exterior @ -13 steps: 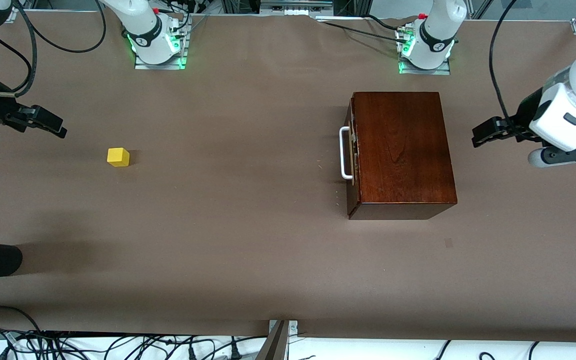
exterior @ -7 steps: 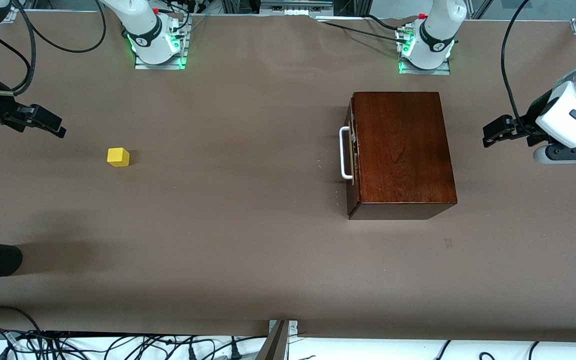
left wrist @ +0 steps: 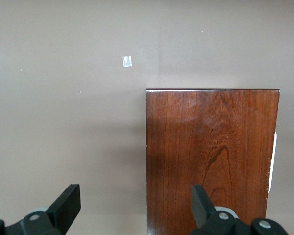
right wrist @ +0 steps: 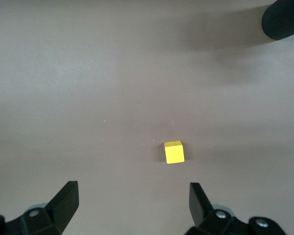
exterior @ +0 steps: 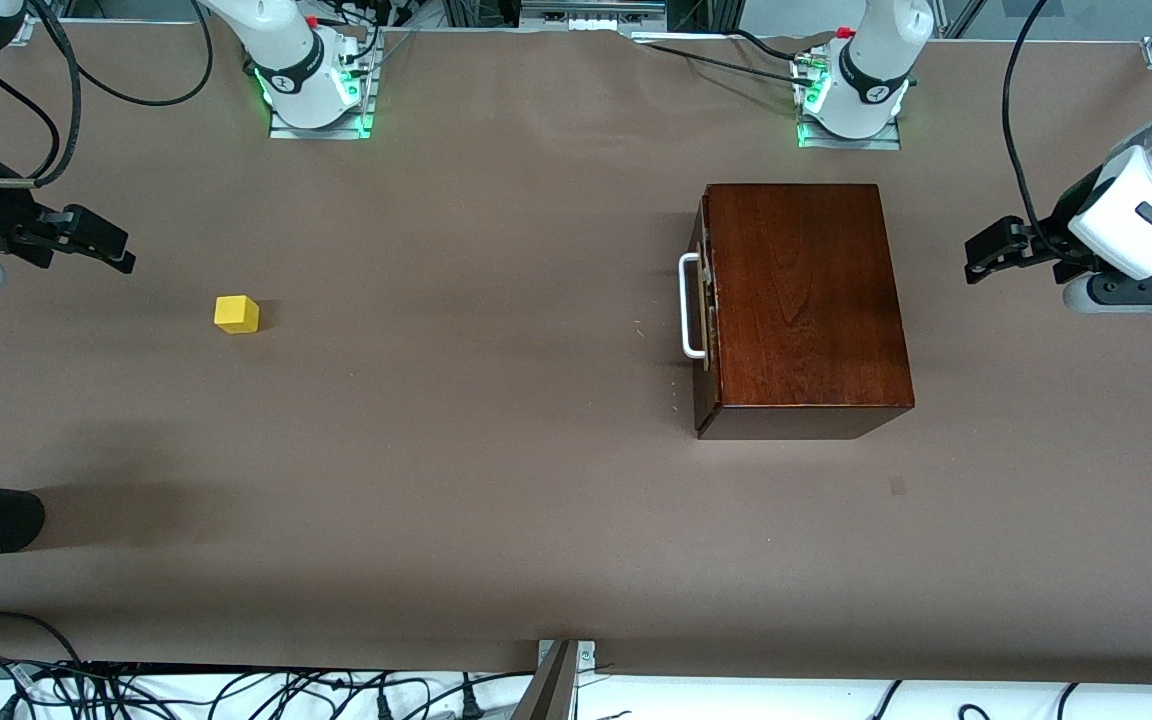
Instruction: Open drawer, take yellow block, close drawer
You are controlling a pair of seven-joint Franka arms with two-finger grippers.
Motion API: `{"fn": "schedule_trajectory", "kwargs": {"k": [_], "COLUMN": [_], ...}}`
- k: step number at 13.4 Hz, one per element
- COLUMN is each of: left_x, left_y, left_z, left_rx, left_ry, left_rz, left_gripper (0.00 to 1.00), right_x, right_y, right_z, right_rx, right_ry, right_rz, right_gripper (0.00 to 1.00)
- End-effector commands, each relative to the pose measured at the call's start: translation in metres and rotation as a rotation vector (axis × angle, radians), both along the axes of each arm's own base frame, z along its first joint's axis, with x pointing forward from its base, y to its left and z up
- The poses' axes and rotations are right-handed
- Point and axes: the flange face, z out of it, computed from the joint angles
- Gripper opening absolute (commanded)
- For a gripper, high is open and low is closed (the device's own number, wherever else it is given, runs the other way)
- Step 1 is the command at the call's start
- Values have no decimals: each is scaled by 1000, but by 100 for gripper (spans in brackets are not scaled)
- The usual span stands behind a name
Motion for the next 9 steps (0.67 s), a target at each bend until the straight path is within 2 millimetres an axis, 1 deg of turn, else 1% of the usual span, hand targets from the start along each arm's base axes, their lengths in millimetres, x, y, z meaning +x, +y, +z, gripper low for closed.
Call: {"fn": "schedule_trajectory", "kwargs": {"k": [1, 2, 4, 6, 9], "left_x": [-7, -5, -7, -5, -2], "left_y": [1, -1, -3, -1, 4], "left_z": [8, 14, 15, 18, 14], "left_rx": [20, 21, 18, 20, 22], "left_ry": [-27, -42, -36, -49, -41], "left_rz": [-17, -18, -21, -20, -8], "left_gripper": [100, 100, 100, 100, 100], "right_x": [-1, -1, -1, -1, -1], "right_y": [-3, -4, -3, -3, -3], "right_z": [4, 4, 4, 4, 4], "right_rx": [-11, -9, -8, -6, -6], "right_ry": [3, 3, 1, 1, 3], "right_rz": [10, 8, 8, 7, 10], "right_gripper": [100, 100, 100, 100, 100]}}
